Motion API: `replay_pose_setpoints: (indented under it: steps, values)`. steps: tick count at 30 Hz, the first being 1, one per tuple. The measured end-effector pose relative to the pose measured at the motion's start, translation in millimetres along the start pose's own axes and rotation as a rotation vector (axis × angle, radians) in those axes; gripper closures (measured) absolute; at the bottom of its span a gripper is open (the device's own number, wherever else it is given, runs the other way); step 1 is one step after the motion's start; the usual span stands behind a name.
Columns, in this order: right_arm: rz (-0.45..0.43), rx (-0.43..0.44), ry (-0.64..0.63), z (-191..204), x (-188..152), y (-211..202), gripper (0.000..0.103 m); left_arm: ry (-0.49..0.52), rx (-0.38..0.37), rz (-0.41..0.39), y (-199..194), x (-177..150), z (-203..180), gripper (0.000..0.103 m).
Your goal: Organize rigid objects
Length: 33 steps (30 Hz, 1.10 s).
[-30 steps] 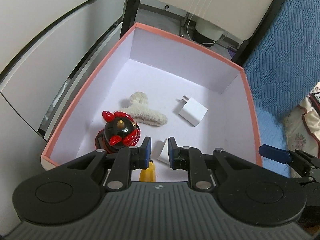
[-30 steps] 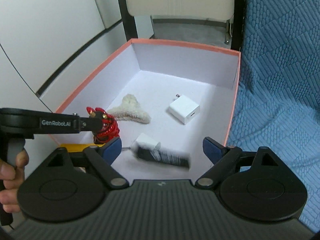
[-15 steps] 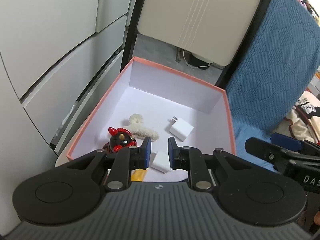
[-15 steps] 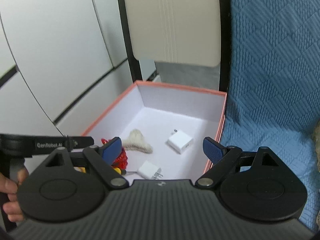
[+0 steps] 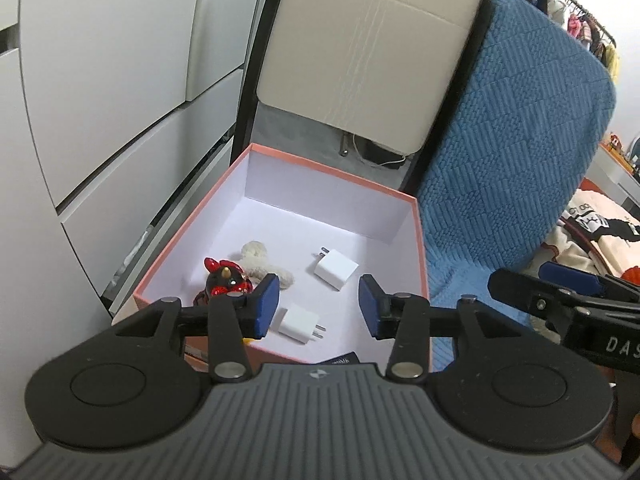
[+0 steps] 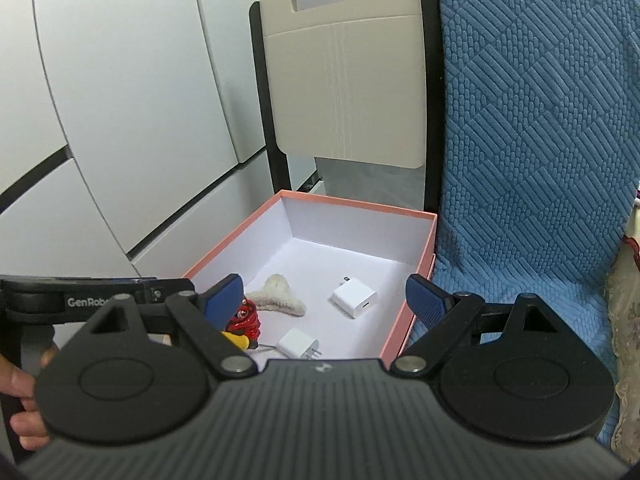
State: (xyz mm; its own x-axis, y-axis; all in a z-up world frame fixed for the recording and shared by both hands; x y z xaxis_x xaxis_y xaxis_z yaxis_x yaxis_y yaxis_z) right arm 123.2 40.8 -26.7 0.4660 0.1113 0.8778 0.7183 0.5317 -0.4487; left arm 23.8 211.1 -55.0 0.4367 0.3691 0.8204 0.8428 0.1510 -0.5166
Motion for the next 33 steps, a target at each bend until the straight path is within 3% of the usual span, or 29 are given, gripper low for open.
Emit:
replay_pose_setpoints:
  steps: [6, 11, 15, 19, 33]
  values:
    - [0.011, 0.0, 0.002, -6.3, -15.4, -12.4, 0.013, -0.008, 0.021, -0.029, -21.7, -14.2, -6.7, 0.037]
    - [0.029, 0.002, 0.005, -12.2, -30.8, -22.5, 0.013, -0.015, 0.038, -0.037, -34.6, -29.5, -14.2, 0.035]
    - [0.033, -0.005, 0.01, -17.5, -37.4, -29.4, 0.013, -0.029, 0.051, -0.036, -43.0, -38.8, -17.3, 0.019]
    - [0.028, -0.023, 0.008, -24.4, -39.5, -36.4, 0.013, -0.031, 0.062, -0.049, -50.7, -43.9, -19.7, 0.01]
    - [0.031, -0.025, -0.035, -28.5, -41.7, -47.5, 0.013, -0.056, 0.113, -0.042, -63.0, -53.7, -12.6, 0.003]
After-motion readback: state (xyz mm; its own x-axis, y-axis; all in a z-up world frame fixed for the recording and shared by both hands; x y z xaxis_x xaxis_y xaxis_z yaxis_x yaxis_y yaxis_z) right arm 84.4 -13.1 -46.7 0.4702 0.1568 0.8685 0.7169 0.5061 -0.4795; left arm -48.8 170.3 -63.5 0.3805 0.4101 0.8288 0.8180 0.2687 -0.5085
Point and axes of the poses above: each gripper's, at about its wrist camera, not at the fingertips, and y roughly the way its jaws point, z to its left, x to its top, the point moved 2 cm from there along y, roughly the way its jaws point, and after that the axes turned 9 degrees about -z, right-handed, at the moved point
